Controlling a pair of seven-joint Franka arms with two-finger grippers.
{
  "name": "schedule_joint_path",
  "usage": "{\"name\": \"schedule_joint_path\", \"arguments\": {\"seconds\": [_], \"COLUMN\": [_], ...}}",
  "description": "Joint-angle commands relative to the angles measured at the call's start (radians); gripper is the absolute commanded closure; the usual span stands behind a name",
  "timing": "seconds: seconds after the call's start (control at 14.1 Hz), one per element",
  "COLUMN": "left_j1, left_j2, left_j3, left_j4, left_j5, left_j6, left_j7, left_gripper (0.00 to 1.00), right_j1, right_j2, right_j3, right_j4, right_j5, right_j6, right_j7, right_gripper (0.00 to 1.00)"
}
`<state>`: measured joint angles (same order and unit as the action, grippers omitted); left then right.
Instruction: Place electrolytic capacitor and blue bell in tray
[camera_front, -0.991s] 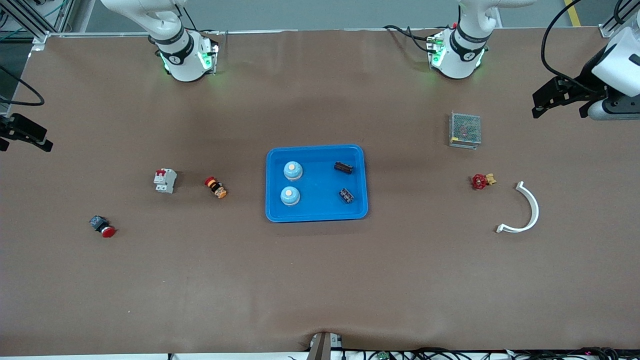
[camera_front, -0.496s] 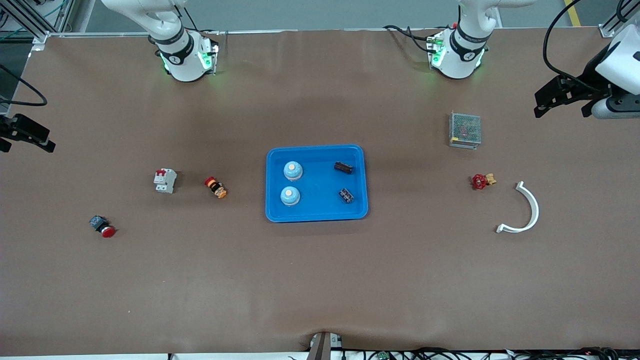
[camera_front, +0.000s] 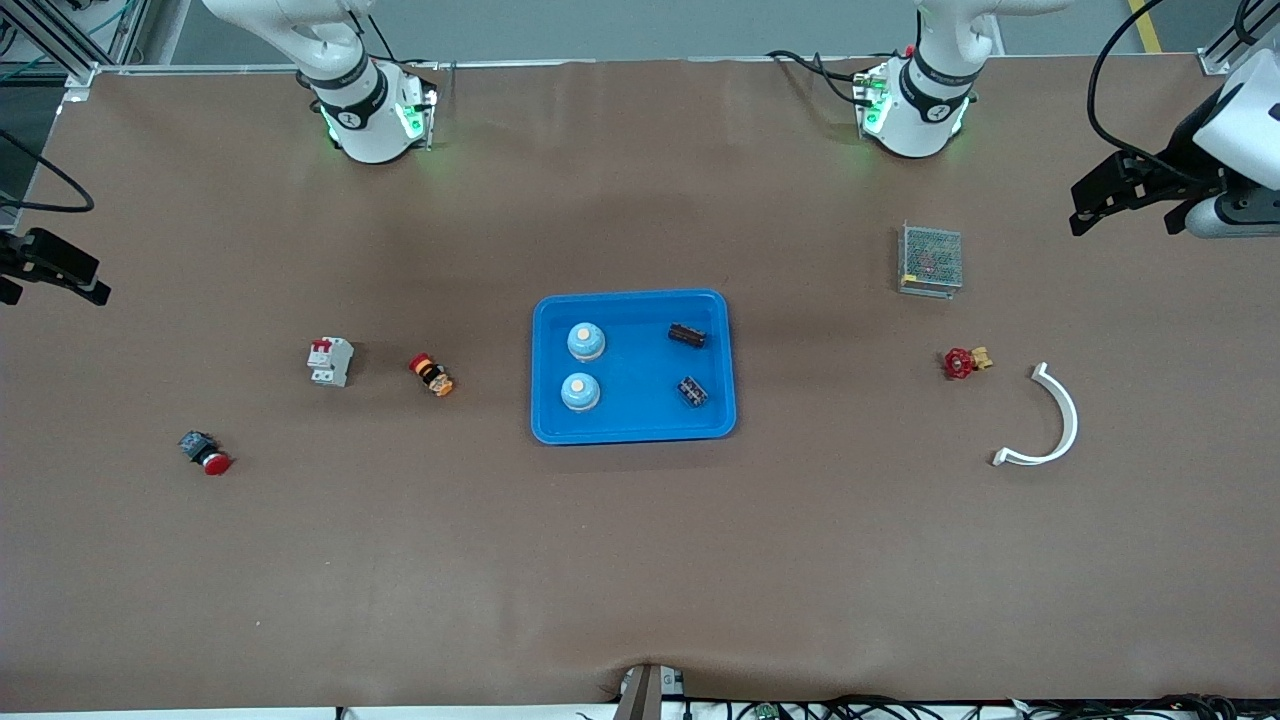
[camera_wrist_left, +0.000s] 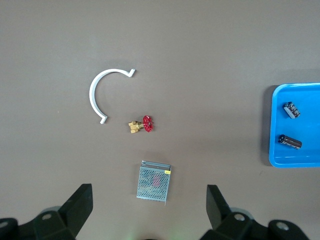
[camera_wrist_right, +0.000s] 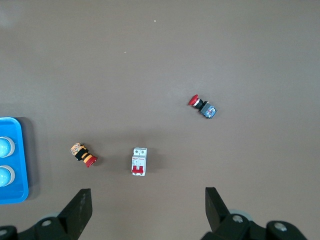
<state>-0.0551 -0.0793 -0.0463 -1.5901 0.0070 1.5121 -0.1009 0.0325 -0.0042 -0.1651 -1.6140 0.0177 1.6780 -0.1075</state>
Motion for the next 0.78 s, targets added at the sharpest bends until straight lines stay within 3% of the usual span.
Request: {"name": "schedule_joint_path", "arguments": {"seconds": [0.0, 0.71], "left_j1": [0.001, 0.006], "left_j2": [-0.004, 0.009], "left_j3": [0.01, 0.01], "left_j4": [0.028, 0.044], "left_j5": [-0.005, -0.005], "left_j6": [-0.02, -0.02], "left_j7": [0.001, -0.006], "left_gripper": [0.0, 0.0], "right_j1": [-0.034, -0.036], "right_j2": [0.013, 0.02], "right_j3": [0.025, 0.033], "right_j4": [0.026, 0.028], "right_j5": [0.015, 0.015], "right_j6": [-0.008, -0.008], "right_j7": [-0.004, -0.004], "right_gripper": [0.0, 0.0]}}
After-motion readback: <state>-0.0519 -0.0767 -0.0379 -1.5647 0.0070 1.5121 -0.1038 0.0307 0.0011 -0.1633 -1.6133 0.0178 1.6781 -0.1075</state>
